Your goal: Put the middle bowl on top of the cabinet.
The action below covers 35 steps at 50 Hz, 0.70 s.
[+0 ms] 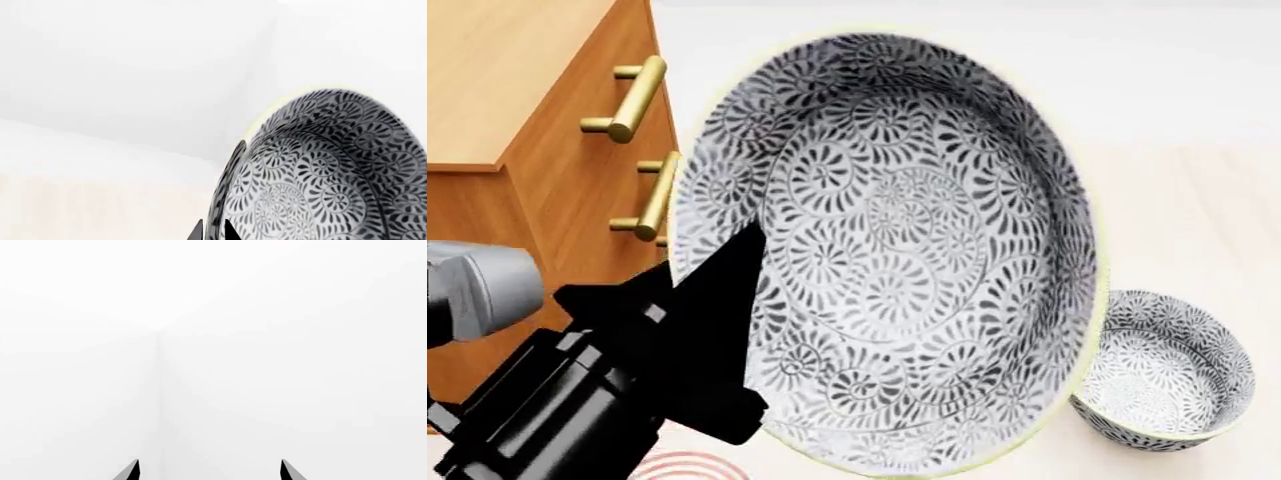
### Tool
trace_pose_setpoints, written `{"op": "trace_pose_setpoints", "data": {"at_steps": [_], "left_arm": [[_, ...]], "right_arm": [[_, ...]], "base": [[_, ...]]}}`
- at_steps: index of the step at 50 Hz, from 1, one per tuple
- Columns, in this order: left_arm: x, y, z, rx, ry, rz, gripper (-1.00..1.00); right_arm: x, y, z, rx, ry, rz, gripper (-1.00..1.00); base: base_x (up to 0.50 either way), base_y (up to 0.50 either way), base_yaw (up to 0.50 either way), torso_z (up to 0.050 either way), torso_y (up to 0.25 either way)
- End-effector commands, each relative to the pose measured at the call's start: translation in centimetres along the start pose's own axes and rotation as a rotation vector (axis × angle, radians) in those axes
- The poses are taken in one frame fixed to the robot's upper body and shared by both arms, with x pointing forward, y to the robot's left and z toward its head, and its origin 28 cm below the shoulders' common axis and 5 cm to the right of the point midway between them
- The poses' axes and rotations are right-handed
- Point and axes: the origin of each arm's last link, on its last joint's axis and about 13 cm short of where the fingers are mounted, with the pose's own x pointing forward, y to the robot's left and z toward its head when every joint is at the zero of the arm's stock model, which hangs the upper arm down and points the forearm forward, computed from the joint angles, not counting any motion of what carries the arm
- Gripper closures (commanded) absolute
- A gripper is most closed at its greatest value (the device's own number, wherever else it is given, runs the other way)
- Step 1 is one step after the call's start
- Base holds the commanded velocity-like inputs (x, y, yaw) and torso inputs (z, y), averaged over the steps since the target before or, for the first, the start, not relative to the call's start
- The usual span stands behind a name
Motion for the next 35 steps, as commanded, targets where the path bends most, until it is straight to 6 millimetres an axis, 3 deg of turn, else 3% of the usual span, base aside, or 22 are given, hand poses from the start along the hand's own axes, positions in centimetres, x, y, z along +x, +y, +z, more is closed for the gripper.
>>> {"op": "trace_pose_setpoints", "data": {"at_steps": [1,13,18,29,35], "left_arm": [[-0.4,-2.6,5.6,0.075,-0.104,-0.069,1.00],[0.4,-4.1,9.2,0.100,-0.104,0.030,1.00],[1.8,-3.8,10.7,0.083,-0.141,0.165,1.00],[4.3,-3.2,12.3,0.020,0.024,0.278,1.00],[5.7,-3.0,13.8,0.044,0.030,0.380,1.00]], "right_arm": [[-0.2,0.7,0.3,0.004,-0.003,-0.003,-1.00],[-0.2,0.7,0.4,0.004,-0.006,-0.001,-1.00],[-0.2,0.7,0.4,0.005,-0.004,0.000,-1.00],[-0.1,0.5,0.4,0.004,-0.008,-0.003,-1.00],[0.0,0.5,0.5,0.001,-0.009,0.001,-1.00]], "base": [[0.00,0.00,0.00,0.041,0.193],[0.00,0.00,0.00,0.001,0.000],[0.00,0.00,0.00,0.000,0.000],[0.00,0.00,0.00,0.000,0.000],[0.00,0.00,0.00,0.000,0.000]]}}
